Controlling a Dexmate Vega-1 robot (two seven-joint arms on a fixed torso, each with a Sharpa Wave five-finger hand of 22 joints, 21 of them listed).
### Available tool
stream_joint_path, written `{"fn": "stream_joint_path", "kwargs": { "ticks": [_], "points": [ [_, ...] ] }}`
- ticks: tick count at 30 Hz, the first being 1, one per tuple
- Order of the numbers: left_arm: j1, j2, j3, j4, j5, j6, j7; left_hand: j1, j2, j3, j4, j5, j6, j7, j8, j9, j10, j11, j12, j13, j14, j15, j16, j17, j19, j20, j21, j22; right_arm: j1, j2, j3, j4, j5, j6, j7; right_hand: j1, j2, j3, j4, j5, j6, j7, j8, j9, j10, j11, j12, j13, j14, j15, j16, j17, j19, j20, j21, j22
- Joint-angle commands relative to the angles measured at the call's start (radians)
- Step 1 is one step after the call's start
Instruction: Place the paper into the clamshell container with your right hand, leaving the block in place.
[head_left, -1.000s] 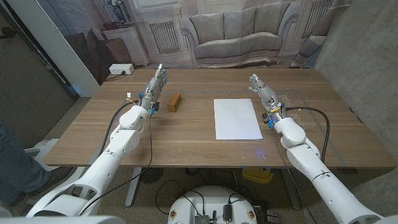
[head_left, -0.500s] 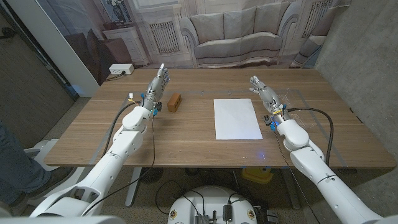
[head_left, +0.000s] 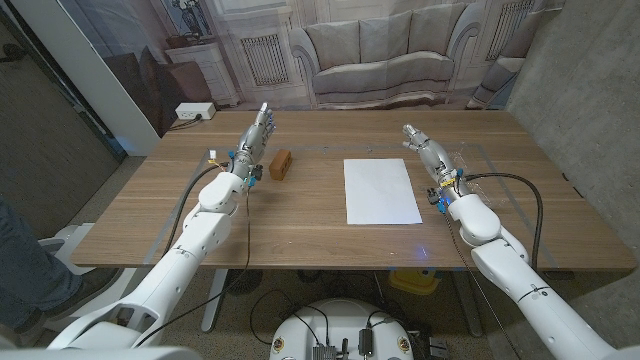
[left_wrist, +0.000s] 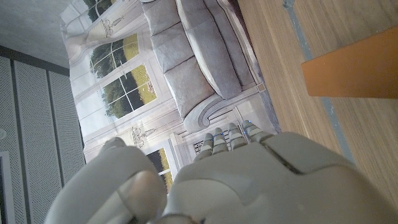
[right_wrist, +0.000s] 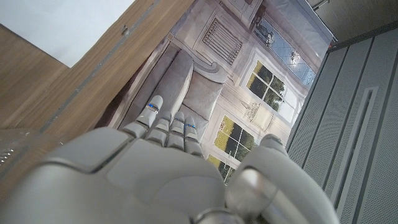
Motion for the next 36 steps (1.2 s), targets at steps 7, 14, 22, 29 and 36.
{"fn": "stream_joint_path", "kwargs": {
  "ticks": [7, 14, 22, 29, 36],
  "points": [
    [0.014, 0.019, 0.022, -0.033, -0.028, -0.01, -0.002, 0.016, 0.001, 0.0, -0.006, 0.004, 0.004, 0.0, -0.001, 0.003, 0.003, 0.001, -0.001, 0.003, 0.005, 0.001, -0.001, 0.002, -0.002, -0.036, -0.003, 0.006, -0.056, -0.048, -0.009, -0.081, -0.121, -0.029, -0.109, 0.008, 0.004, -0.001, -0.007, -0.001, 0.009, 0.0, 0.004, 0.004, 0.006, 0.0, -0.001, 0.004, 0.006, 0.001, -0.003, 0.005, 0.008, -0.039, -0.006, 0.003],
    [0.011, 0.025, 0.025, -0.029, -0.034, -0.012, -0.005, 0.02, 0.004, 0.0, -0.008, 0.004, 0.005, -0.001, -0.001, 0.003, 0.005, 0.004, -0.001, 0.003, 0.005, 0.003, -0.001, 0.002, -0.002, -0.034, -0.003, 0.006, -0.061, -0.059, -0.024, -0.101, -0.177, -0.048, -0.153, 0.01, 0.005, -0.001, -0.009, -0.001, 0.01, -0.001, 0.004, 0.004, 0.006, 0.0, -0.002, 0.004, 0.007, -0.001, -0.003, 0.005, 0.009, -0.039, -0.009, 0.003],
    [0.004, 0.025, 0.028, -0.018, -0.037, -0.009, -0.009, 0.023, 0.006, 0.0, -0.01, 0.004, 0.005, -0.001, -0.001, 0.003, 0.005, 0.0, -0.001, 0.003, 0.005, 0.002, -0.002, 0.002, -0.003, -0.034, -0.004, 0.006, -0.047, -0.07, -0.05, -0.102, -0.232, -0.066, -0.181, 0.012, 0.006, 0.0, -0.01, -0.001, 0.01, -0.003, 0.004, 0.004, 0.008, -0.002, -0.001, 0.004, 0.008, -0.003, -0.003, 0.005, 0.012, -0.04, -0.011, 0.003],
    [0.001, 0.021, 0.028, -0.005, -0.039, -0.01, -0.014, 0.026, 0.007, 0.0, -0.011, 0.003, 0.006, -0.001, -0.002, 0.004, 0.005, 0.003, -0.002, 0.003, 0.004, 0.002, -0.002, 0.002, -0.004, -0.034, -0.004, 0.006, -0.043, -0.075, -0.067, -0.106, -0.275, -0.081, -0.21, 0.014, 0.007, 0.0, -0.011, -0.001, 0.009, -0.004, 0.003, 0.004, 0.008, -0.002, -0.002, 0.004, 0.009, -0.004, -0.003, 0.005, 0.013, -0.04, -0.014, 0.003],
    [-0.001, 0.019, 0.026, 0.006, -0.04, -0.015, -0.022, 0.028, 0.009, -0.001, -0.012, 0.003, 0.008, 0.0, -0.001, 0.004, 0.005, 0.001, -0.002, 0.004, 0.005, 0.002, -0.002, 0.002, -0.004, -0.035, -0.004, 0.006, -0.042, -0.084, -0.083, -0.129, -0.323, -0.116, -0.233, 0.016, 0.008, 0.0, -0.013, -0.001, 0.009, -0.004, 0.003, 0.004, 0.008, -0.002, -0.002, 0.004, 0.009, -0.005, -0.004, 0.005, 0.014, -0.041, -0.017, 0.003]
  ]
}}
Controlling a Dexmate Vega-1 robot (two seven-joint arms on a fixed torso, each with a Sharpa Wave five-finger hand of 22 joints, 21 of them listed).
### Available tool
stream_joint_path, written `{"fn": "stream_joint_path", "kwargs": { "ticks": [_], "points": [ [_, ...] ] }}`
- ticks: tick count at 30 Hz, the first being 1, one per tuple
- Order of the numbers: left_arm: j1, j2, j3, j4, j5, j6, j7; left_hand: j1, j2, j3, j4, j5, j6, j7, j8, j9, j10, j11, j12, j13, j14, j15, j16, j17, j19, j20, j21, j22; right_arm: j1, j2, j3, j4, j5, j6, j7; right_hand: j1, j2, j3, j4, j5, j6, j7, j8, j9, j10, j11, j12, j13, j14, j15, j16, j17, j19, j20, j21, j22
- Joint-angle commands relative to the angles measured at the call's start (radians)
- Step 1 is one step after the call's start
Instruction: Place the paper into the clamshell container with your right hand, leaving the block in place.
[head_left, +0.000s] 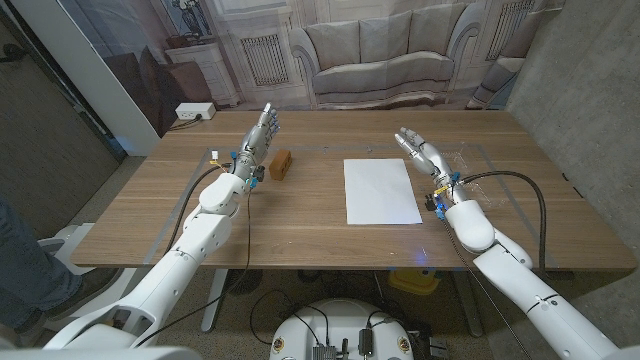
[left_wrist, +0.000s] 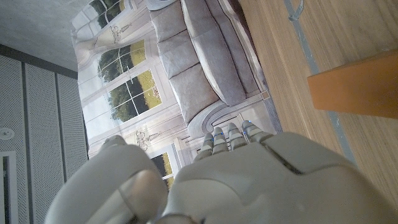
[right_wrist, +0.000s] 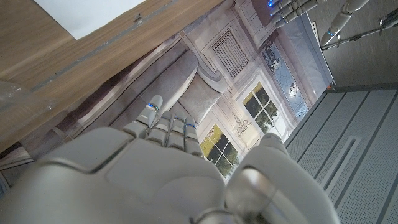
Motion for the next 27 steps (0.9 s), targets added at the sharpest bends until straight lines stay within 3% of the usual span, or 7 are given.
{"fn": "stream_joint_path", "kwargs": {
  "ticks": [1, 27],
  "points": [
    [-0.005, -0.005, -0.002, 0.02, -0.005, -0.007, -0.012, 0.007, 0.006, -0.001, -0.003, 0.003, 0.004, -0.004, -0.001, 0.004, -0.001, -0.004, -0.002, 0.001, 0.005, 0.002, -0.002, 0.002, -0.004, -0.035, -0.004, 0.006, 0.005, -0.017, -0.031, -0.028, -0.085, -0.048, -0.044, 0.009, 0.0, 0.004, -0.009, -0.001, 0.005, -0.001, 0.003, 0.004, 0.007, -0.001, -0.002, 0.004, 0.009, -0.006, -0.001, 0.005, 0.009, -0.047, -0.002, 0.003],
    [0.01, -0.002, -0.016, 0.015, -0.013, -0.019, -0.016, 0.013, 0.01, -0.004, -0.005, 0.001, 0.004, 0.0, -0.003, 0.004, -0.003, 0.002, -0.004, 0.001, 0.005, 0.005, -0.002, 0.002, -0.005, -0.034, -0.005, 0.006, 0.031, -0.047, -0.094, -0.062, -0.235, -0.158, -0.073, 0.019, 0.0, 0.004, -0.017, 0.0, 0.004, -0.002, 0.002, 0.005, 0.006, 0.0, -0.004, 0.004, 0.009, -0.008, -0.002, 0.004, 0.017, -0.048, -0.012, 0.003]
  ]
}}
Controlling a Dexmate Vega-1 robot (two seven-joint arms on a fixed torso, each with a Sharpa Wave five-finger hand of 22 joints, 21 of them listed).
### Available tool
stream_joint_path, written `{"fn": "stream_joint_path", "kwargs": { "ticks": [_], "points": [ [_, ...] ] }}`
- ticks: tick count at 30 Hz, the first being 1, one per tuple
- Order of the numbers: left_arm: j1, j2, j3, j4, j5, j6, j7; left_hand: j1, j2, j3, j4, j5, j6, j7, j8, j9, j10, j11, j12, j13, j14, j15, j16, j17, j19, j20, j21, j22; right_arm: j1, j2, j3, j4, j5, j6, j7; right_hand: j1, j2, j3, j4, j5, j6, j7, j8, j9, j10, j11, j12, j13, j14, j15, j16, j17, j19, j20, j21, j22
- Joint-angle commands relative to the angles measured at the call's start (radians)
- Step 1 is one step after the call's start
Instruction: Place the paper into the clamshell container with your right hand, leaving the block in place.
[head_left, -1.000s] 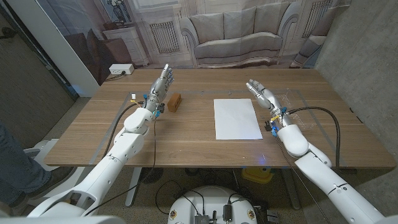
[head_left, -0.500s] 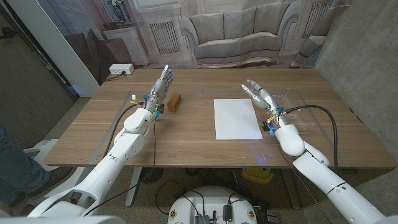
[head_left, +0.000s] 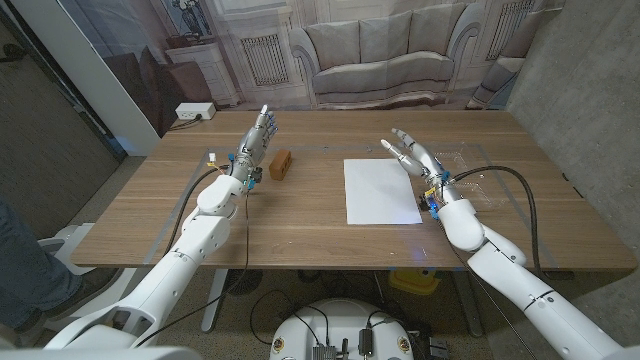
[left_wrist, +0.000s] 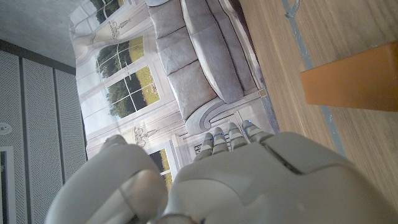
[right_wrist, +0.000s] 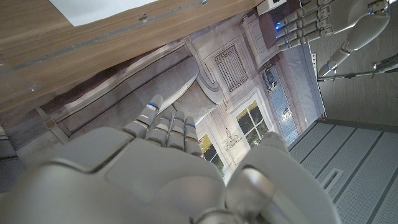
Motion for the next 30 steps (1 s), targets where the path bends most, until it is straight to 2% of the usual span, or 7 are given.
{"fn": "stream_joint_path", "kwargs": {
  "ticks": [1, 3, 4, 6, 18, 24, 30],
  "points": [
    [0.005, 0.002, -0.003, -0.003, -0.001, -0.004, -0.001, 0.005, 0.002, 0.0, -0.001, 0.001, 0.0, 0.004, -0.003, 0.004, -0.003, 0.001, -0.004, 0.002, 0.0, 0.0, -0.002, 0.002, -0.005, -0.034, -0.005, 0.001, 0.007, -0.015, -0.029, -0.027, -0.086, -0.072, -0.013, 0.004, 0.003, 0.006, -0.007, 0.0, 0.005, -0.003, 0.002, 0.005, 0.006, -0.001, -0.004, 0.004, 0.004, -0.003, -0.001, 0.004, 0.008, -0.046, -0.006, 0.003],
    [0.007, 0.002, -0.004, -0.005, -0.002, -0.003, 0.001, 0.005, 0.003, -0.001, -0.001, 0.001, 0.0, 0.004, -0.004, 0.004, -0.004, 0.0, -0.005, 0.002, 0.0, 0.001, -0.002, 0.003, -0.006, -0.033, -0.005, 0.001, 0.007, -0.017, -0.032, -0.031, -0.093, -0.08, -0.015, 0.006, 0.006, 0.007, -0.008, 0.0, 0.006, -0.002, 0.002, 0.005, 0.009, -0.004, -0.003, 0.004, 0.005, -0.006, 0.0, 0.004, 0.011, -0.046, -0.007, 0.003],
    [0.007, 0.002, -0.004, -0.005, -0.003, -0.004, 0.001, 0.006, 0.003, -0.001, -0.001, 0.0, 0.0, 0.004, -0.004, 0.004, -0.004, 0.0, -0.005, 0.002, 0.0, 0.0, -0.002, 0.003, -0.006, -0.032, -0.005, 0.001, 0.007, -0.018, -0.033, -0.032, -0.097, -0.084, -0.016, 0.009, 0.012, 0.009, -0.009, 0.001, 0.015, -0.008, 0.006, 0.005, 0.02, -0.004, 0.001, 0.004, 0.015, -0.018, 0.003, 0.004, 0.023, -0.049, -0.008, 0.004],
    [0.009, 0.002, -0.005, -0.007, -0.003, -0.004, 0.003, 0.006, 0.003, -0.002, -0.001, 0.0, -0.001, 0.004, -0.004, 0.004, -0.005, 0.003, -0.005, 0.002, -0.001, 0.002, -0.003, 0.003, -0.007, -0.031, -0.005, 0.001, 0.007, -0.021, -0.036, -0.038, -0.103, -0.096, -0.011, 0.01, 0.014, 0.009, -0.01, 0.001, 0.026, -0.016, 0.009, 0.005, 0.025, -0.006, 0.002, 0.004, 0.025, -0.019, 0.006, 0.004, 0.031, -0.05, -0.009, 0.004],
    [0.015, 0.007, -0.004, -0.016, -0.004, -0.001, 0.009, 0.008, 0.004, -0.004, -0.002, -0.001, -0.003, 0.006, -0.005, 0.004, -0.01, 0.004, -0.007, 0.002, -0.007, 0.004, -0.005, 0.003, -0.009, -0.03, -0.006, 0.001, 0.015, -0.039, -0.057, -0.077, -0.154, -0.188, 0.022, 0.015, 0.012, 0.008, -0.015, 0.0, 0.036, -0.018, 0.011, 0.005, 0.035, -0.01, 0.005, 0.004, 0.032, -0.019, 0.006, 0.004, 0.04, -0.05, -0.013, 0.004],
    [0.015, 0.009, -0.003, -0.014, -0.005, 0.004, 0.008, 0.009, 0.005, -0.005, -0.002, -0.001, -0.005, 0.009, -0.007, 0.004, -0.017, 0.007, -0.01, 0.002, -0.012, 0.006, -0.006, 0.003, -0.011, -0.03, -0.007, 0.001, 0.03, -0.047, -0.069, -0.081, -0.17, -0.237, 0.053, 0.019, 0.011, 0.007, -0.018, -0.001, 0.056, -0.022, 0.016, 0.005, 0.054, -0.014, 0.009, 0.004, 0.054, -0.027, 0.011, 0.004, 0.059, -0.052, -0.015, 0.004],
    [0.01, 0.008, -0.001, -0.008, -0.005, 0.006, 0.003, 0.01, 0.006, -0.006, -0.003, -0.002, -0.008, 0.009, -0.008, 0.004, -0.019, 0.005, -0.011, 0.002, -0.015, 0.005, -0.007, 0.003, -0.014, -0.03, -0.007, 0.001, 0.038, -0.051, -0.087, -0.086, -0.201, -0.271, 0.057, 0.021, 0.012, 0.007, -0.02, -0.001, 0.056, -0.023, 0.015, 0.005, 0.054, -0.016, 0.009, 0.004, 0.053, -0.027, 0.009, 0.003, 0.06, -0.052, -0.017, 0.004]
  ]
}}
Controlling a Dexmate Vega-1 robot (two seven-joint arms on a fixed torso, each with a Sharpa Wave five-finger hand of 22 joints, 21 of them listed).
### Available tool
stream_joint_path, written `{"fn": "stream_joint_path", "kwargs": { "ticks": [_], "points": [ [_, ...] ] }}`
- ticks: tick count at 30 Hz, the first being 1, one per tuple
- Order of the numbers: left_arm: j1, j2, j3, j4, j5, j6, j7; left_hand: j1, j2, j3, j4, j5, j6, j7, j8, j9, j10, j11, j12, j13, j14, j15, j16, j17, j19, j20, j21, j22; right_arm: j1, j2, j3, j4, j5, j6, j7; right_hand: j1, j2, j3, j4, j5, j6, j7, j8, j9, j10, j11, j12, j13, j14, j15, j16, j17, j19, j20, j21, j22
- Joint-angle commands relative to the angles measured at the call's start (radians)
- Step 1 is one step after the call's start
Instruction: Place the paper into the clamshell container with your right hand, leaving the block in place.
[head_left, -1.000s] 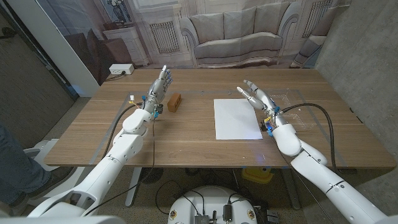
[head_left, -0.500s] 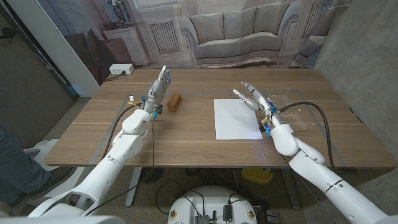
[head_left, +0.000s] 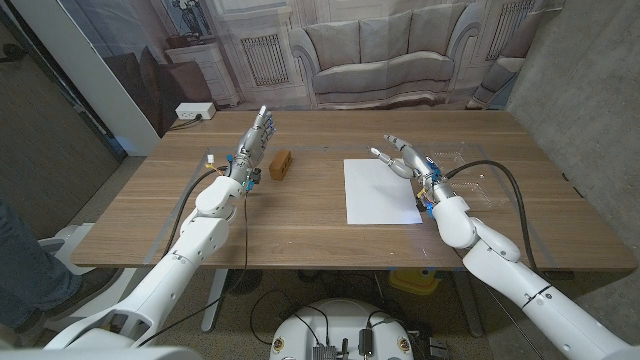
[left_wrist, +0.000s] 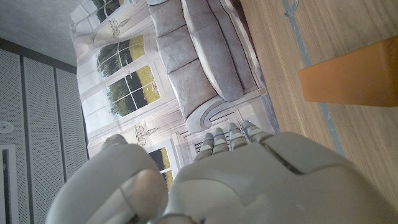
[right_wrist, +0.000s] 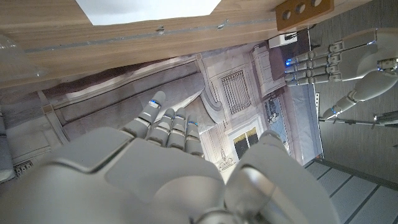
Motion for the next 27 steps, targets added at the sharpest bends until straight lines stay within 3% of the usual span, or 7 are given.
{"fn": "stream_joint_path", "kwargs": {
  "ticks": [1, 27],
  "points": [
    [-0.004, 0.002, 0.003, 0.006, 0.0, 0.011, -0.004, 0.006, 0.002, -0.004, 0.0, -0.002, -0.003, 0.004, -0.002, 0.004, -0.011, -0.004, -0.005, 0.002, -0.011, 0.002, 0.001, 0.003, -0.014, -0.03, 0.0, 0.002, 0.017, -0.013, -0.031, -0.017, -0.057, -0.085, 0.029, 0.01, 0.0, 0.003, -0.008, -0.001, 0.01, 0.0, 0.001, 0.005, 0.009, 0.0, 0.001, 0.004, 0.008, 0.003, 0.004, 0.003, 0.008, -0.054, -0.004, 0.004],
    [0.006, 0.016, -0.004, -0.015, 0.001, 0.023, 0.001, 0.011, 0.004, -0.01, -0.002, -0.005, -0.009, 0.003, -0.003, 0.004, -0.014, -0.002, -0.004, 0.002, -0.016, 0.003, 0.002, 0.003, -0.021, -0.028, -0.001, 0.002, 0.048, -0.02, -0.094, -0.034, -0.192, -0.173, 0.069, 0.022, 0.0, 0.003, -0.018, -0.002, 0.005, -0.001, -0.005, 0.005, 0.005, -0.003, -0.005, 0.004, 0.001, 0.005, -0.003, 0.003, 0.006, -0.05, -0.02, 0.004]
  ]
}}
